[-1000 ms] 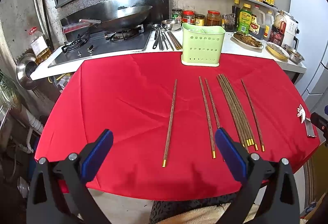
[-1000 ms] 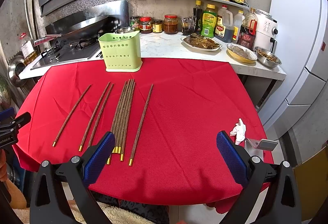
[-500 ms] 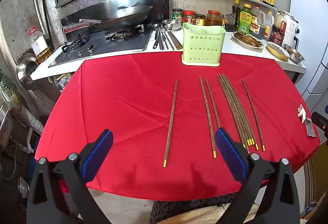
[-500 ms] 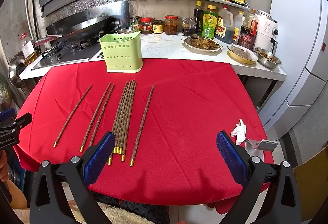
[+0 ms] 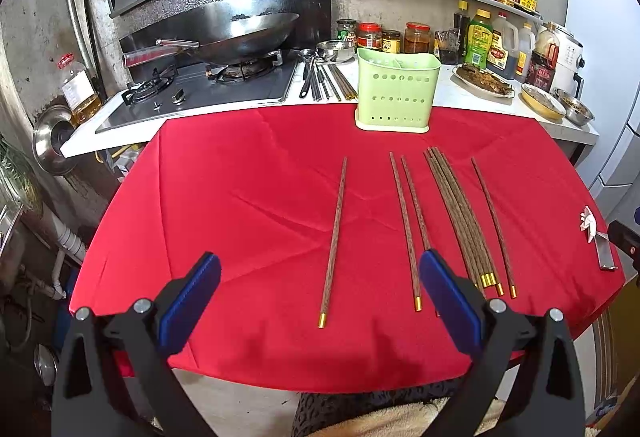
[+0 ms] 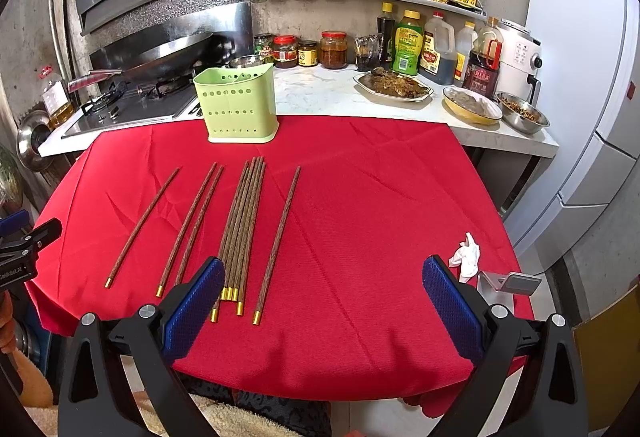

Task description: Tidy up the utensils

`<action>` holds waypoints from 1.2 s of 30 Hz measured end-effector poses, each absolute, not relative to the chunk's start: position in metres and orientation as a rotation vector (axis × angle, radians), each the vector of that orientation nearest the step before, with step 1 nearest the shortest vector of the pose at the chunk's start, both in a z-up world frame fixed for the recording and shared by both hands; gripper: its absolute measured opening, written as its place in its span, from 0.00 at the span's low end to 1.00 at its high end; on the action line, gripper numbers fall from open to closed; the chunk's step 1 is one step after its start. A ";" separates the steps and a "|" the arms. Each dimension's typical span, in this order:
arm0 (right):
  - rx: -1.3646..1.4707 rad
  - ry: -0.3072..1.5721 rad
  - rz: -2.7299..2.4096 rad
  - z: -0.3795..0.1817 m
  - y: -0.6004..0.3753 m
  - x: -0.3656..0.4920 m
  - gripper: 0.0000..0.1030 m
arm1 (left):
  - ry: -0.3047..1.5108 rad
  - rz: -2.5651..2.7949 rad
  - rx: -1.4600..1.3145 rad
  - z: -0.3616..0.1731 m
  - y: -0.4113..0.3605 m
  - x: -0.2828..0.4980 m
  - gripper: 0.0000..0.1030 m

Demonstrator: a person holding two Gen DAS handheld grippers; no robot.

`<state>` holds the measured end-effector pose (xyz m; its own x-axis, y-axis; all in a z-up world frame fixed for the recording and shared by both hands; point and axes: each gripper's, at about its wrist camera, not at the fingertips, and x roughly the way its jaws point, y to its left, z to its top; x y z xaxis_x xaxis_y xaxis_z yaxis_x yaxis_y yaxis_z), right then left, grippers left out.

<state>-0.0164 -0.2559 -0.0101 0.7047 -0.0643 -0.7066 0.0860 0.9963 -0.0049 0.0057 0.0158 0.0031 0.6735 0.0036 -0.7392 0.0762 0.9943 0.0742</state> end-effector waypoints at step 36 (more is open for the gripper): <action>0.027 0.785 -0.073 -0.028 -0.254 -0.017 0.95 | 0.853 -0.021 0.071 -0.015 0.030 0.010 0.94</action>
